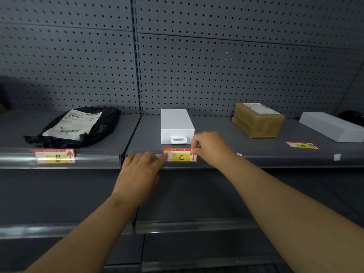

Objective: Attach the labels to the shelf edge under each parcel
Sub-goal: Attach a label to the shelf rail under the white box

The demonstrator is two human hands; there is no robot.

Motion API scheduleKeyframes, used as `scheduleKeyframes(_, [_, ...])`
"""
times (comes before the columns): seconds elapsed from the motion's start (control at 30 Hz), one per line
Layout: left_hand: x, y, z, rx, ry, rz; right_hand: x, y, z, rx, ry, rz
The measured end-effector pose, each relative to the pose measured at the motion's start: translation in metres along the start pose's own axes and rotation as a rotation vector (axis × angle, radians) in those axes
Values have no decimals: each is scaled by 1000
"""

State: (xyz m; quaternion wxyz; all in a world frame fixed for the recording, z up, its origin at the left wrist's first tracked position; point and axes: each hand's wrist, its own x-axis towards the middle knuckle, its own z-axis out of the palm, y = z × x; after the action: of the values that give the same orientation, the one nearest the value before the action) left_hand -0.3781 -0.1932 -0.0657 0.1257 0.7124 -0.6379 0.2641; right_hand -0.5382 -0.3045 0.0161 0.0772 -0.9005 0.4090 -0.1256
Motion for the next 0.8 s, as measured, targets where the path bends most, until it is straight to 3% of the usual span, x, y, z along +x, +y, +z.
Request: scheduleKeyframes(0.8, [-2,0,10,101,36,46,0,-1,4,-32,36,-16])
